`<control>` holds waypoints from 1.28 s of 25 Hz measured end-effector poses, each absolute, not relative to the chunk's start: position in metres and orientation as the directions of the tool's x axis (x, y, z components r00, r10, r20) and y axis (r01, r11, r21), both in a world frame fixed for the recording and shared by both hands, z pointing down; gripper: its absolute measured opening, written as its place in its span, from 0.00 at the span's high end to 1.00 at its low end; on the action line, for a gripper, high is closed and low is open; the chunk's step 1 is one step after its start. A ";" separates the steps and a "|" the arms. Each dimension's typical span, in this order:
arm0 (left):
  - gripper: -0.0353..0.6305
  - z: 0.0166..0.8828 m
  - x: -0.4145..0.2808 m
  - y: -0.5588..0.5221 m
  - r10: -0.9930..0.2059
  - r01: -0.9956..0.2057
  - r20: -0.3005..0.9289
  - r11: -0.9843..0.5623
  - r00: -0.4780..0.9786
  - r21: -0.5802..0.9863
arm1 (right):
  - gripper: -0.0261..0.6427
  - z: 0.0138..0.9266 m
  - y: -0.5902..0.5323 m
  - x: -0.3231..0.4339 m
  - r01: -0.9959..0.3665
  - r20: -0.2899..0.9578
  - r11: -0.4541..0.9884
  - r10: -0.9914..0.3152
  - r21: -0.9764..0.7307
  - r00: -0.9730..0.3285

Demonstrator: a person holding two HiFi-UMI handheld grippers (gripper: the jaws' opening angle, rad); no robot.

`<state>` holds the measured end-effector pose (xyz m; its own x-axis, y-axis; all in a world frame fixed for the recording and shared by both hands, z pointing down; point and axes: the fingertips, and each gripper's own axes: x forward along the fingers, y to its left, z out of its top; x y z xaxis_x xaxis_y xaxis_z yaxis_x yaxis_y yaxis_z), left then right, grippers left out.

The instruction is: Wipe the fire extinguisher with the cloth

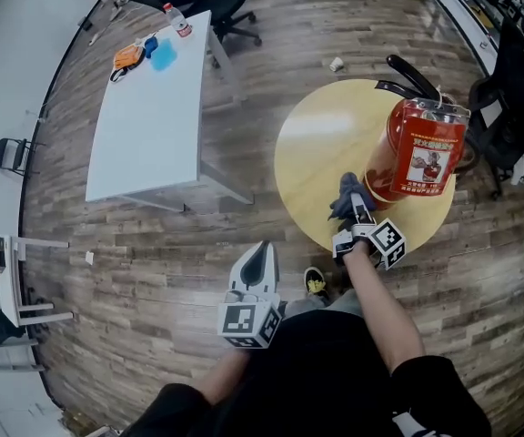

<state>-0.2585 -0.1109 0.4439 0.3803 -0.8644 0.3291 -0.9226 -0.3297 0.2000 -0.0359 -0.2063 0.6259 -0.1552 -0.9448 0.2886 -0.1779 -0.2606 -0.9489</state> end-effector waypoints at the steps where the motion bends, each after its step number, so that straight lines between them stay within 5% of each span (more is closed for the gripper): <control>1: 0.91 0.443 -0.260 -0.112 -0.865 -0.921 0.324 -0.332 0.383 0.203 | 0.75 0.613 -0.210 -0.038 -0.160 0.276 -0.254 -0.952 -0.954 -0.134; 14: 0.91 0.440 -0.257 -0.116 -0.861 -0.900 0.285 -0.361 0.422 0.244 | 0.75 0.328 -0.224 -0.045 -0.007 -0.196 0.196 -0.981 -0.981 -0.014; 18: 0.91 0.439 -0.253 -0.118 -0.855 -0.896 0.282 -0.376 0.434 0.237 | 0.75 0.308 -0.220 -0.041 0.090 -0.225 0.227 -0.974 -0.970 0.035; 21: 0.91 0.437 -0.253 -0.120 -0.855 -0.896 0.285 -0.376 0.434 0.235 | 0.75 0.312 -0.225 -0.039 0.023 -0.242 0.244 -0.968 -0.969 0.058; 32: 0.91 0.437 -0.272 -0.117 -0.868 -0.918 0.308 -0.340 0.391 0.207 | 0.75 0.503 -0.261 -0.043 -0.177 0.170 -0.178 -0.984 -0.968 0.060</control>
<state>-0.2716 -0.1169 0.4370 0.3905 -0.8677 0.3076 -0.9175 -0.3397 0.2066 -0.0432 -0.2609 0.5032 0.0598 -0.9836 0.1703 -0.1769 -0.1783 -0.9680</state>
